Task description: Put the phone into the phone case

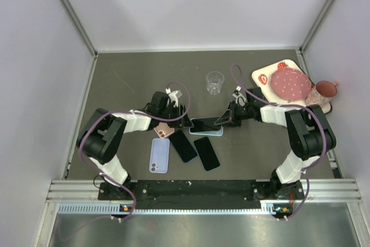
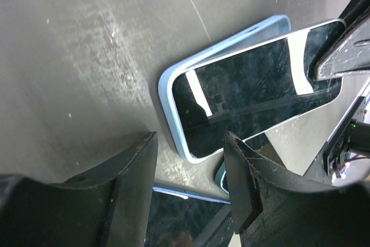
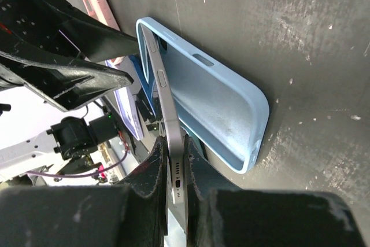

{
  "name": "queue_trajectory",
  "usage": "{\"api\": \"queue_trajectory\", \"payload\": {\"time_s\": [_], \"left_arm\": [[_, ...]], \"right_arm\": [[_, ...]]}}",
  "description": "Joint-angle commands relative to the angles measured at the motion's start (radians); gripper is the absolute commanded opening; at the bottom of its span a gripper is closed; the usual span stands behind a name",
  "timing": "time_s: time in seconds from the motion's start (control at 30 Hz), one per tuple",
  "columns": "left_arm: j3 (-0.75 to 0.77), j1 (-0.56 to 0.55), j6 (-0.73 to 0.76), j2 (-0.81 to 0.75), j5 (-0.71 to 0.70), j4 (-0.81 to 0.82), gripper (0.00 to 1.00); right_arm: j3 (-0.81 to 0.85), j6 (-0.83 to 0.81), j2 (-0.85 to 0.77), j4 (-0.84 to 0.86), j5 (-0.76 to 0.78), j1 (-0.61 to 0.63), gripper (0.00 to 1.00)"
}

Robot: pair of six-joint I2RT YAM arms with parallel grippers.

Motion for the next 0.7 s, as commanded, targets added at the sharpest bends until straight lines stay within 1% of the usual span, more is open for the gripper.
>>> {"api": "queue_trajectory", "payload": {"time_s": [0.0, 0.23, 0.33, 0.67], "left_arm": [[0.035, -0.004, -0.006, 0.024, -0.018, 0.077, 0.55], [0.062, -0.005, -0.029, 0.069, -0.017, 0.1, 0.54], [0.085, -0.013, -0.027, 0.079, -0.023, 0.083, 0.54], [0.115, -0.074, -0.024, 0.07, -0.05, 0.046, 0.54]], "right_arm": [[-0.002, -0.081, 0.066, -0.097, 0.161, 0.007, 0.0], [0.027, -0.131, 0.095, -0.134, 0.206, 0.007, 0.0], [0.041, -0.147, 0.115, -0.148, 0.207, 0.008, 0.0], [0.061, -0.16, 0.154, -0.154, 0.226, 0.008, 0.0]]}}
